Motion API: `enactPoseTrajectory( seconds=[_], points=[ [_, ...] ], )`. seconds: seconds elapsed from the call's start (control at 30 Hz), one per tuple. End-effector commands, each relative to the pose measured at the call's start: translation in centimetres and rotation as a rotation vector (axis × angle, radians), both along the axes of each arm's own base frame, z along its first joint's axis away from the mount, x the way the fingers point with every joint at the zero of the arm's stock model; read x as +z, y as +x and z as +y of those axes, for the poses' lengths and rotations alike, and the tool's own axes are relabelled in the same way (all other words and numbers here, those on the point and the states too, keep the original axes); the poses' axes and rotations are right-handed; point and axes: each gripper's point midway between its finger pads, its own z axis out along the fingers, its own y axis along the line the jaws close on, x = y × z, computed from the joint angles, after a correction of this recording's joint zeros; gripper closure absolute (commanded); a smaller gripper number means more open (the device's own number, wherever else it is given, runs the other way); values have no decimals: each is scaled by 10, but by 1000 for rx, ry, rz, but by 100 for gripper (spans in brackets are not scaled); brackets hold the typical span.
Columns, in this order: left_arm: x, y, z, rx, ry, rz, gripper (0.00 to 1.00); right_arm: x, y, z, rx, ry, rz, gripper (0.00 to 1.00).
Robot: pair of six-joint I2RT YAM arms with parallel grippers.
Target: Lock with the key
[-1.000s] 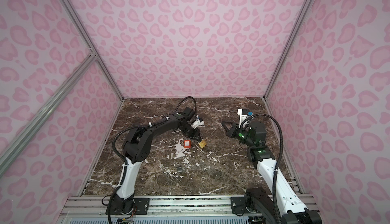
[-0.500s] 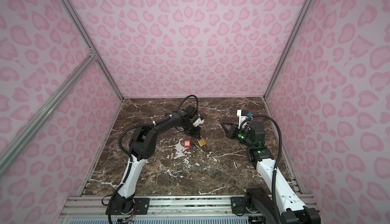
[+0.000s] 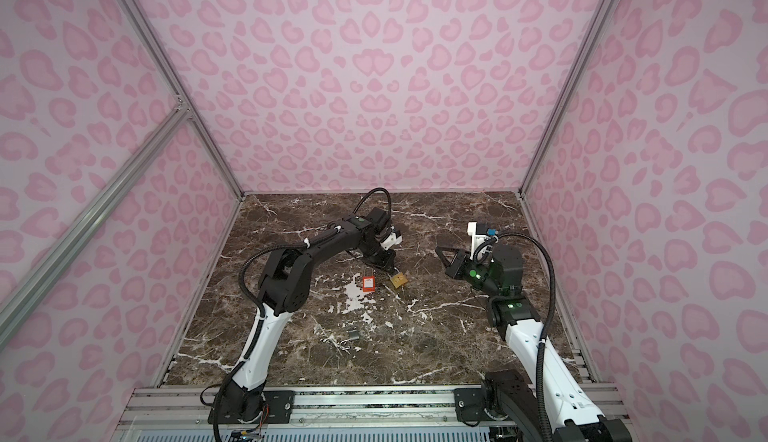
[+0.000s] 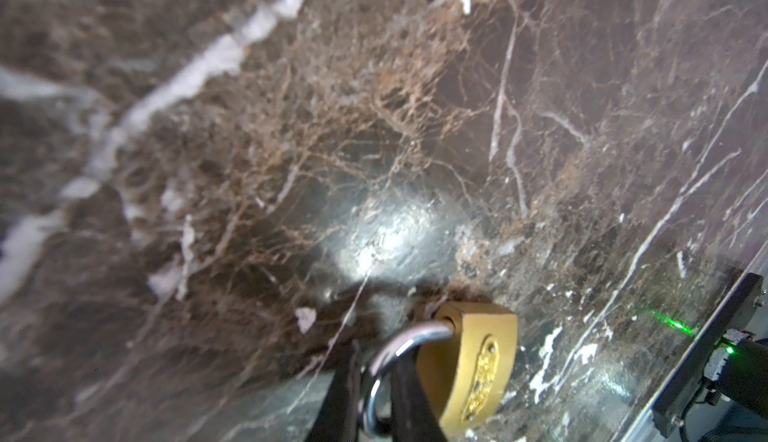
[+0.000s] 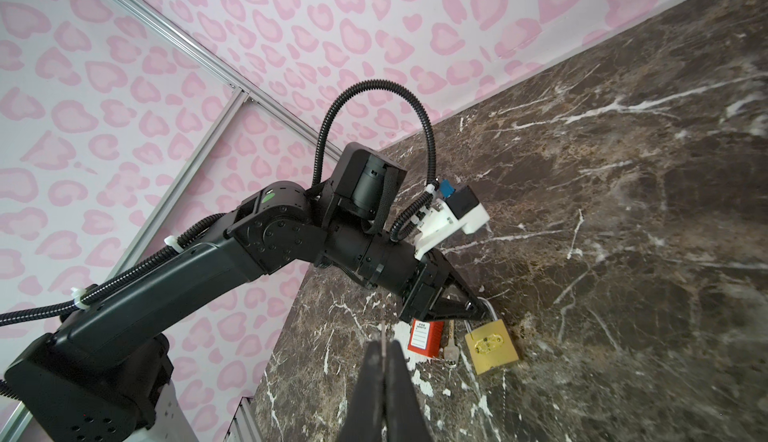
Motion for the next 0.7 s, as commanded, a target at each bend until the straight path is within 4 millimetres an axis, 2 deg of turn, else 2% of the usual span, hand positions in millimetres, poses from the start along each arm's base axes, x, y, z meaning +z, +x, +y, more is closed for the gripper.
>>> enactPoseTrajectory(
  seconds=[0.0, 0.37, 0.47, 0.67],
  points=[
    [-8, 5, 11, 9, 70, -27, 77, 3, 0, -1, -7, 1, -17, 100],
    [18, 18, 17, 61, 96, -105, 60, 11, 2, -3, -7, -21, -29, 100],
    [28, 21, 19, 72, 95, -127, 58, 13, 1, -4, -10, -19, -34, 100],
    [50, 22, 3, 81, 17, -146, 54, 11, 0, -8, -22, -14, -28, 100]
  ],
)
